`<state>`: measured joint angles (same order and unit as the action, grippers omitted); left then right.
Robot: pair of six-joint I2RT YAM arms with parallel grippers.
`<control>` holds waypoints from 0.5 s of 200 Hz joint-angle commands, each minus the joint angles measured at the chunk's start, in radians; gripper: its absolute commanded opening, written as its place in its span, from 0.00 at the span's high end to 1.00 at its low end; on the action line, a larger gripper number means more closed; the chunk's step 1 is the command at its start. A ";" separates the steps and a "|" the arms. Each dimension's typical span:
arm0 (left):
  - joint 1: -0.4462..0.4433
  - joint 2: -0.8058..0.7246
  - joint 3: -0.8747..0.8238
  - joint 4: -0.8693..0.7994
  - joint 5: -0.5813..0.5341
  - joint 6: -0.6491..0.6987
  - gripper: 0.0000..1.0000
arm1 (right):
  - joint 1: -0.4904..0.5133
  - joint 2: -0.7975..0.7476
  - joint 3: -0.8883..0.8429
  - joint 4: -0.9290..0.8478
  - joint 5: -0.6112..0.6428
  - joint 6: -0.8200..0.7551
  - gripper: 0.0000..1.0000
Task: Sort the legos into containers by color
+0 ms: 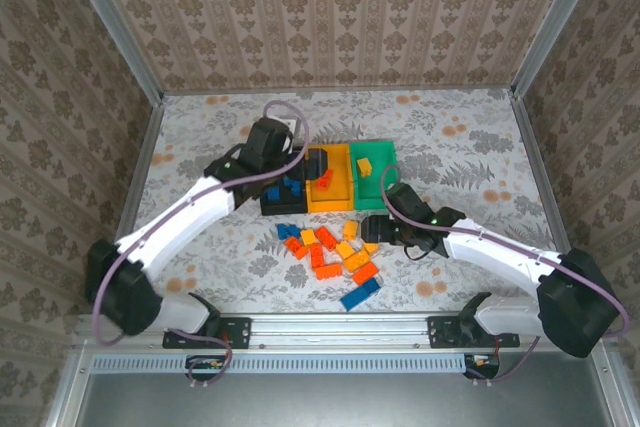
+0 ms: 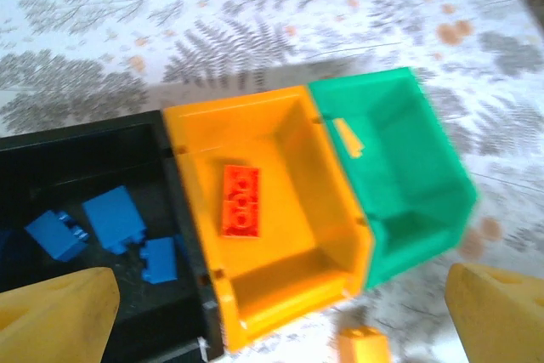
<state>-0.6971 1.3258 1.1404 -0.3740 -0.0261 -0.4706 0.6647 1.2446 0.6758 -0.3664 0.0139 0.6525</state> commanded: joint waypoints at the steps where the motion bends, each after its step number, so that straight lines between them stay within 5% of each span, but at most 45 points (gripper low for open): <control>1: -0.045 -0.095 -0.118 -0.016 -0.060 -0.050 0.00 | 0.020 0.030 -0.018 0.008 -0.031 -0.022 0.21; 100: -0.086 -0.368 -0.449 -0.053 -0.128 -0.212 0.00 | 0.046 0.194 -0.004 0.037 -0.028 -0.043 0.32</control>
<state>-0.7784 0.9913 0.7124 -0.4149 -0.1135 -0.6342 0.7055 1.4113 0.6701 -0.3279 -0.0311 0.6090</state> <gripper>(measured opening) 0.997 0.694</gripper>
